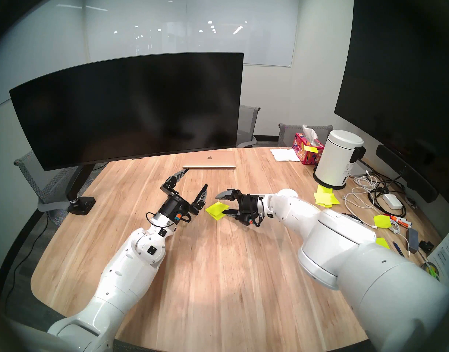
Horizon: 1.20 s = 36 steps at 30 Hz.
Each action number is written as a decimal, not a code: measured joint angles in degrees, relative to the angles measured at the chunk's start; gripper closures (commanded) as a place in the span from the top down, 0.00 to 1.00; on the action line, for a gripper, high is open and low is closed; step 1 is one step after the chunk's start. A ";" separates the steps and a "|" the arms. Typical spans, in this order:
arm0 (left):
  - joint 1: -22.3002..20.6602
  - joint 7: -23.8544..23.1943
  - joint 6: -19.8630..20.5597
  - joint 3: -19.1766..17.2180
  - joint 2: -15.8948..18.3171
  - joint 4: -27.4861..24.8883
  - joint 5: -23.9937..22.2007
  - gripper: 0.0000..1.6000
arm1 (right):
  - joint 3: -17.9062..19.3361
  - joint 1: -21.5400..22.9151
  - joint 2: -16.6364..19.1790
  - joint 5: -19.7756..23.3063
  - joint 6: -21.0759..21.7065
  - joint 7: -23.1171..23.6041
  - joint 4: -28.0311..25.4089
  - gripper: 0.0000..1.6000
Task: Peel one sticky note off the pad and stick it onto the monitor, then press it flat
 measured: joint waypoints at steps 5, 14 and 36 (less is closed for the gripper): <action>0.00 0.00 0.00 0.00 0.00 0.00 0.00 1.00 | 0.04 0.17 -0.36 -0.19 -0.09 0.23 0.02 1.00; 0.00 0.00 0.00 0.00 0.00 0.00 0.00 1.00 | 0.64 0.38 -1.26 -0.23 0.03 2.08 0.65 1.00; 0.00 0.00 -0.01 -0.01 -0.01 0.01 0.01 1.00 | 2.37 0.32 -1.46 -0.16 -1.17 2.98 0.58 0.00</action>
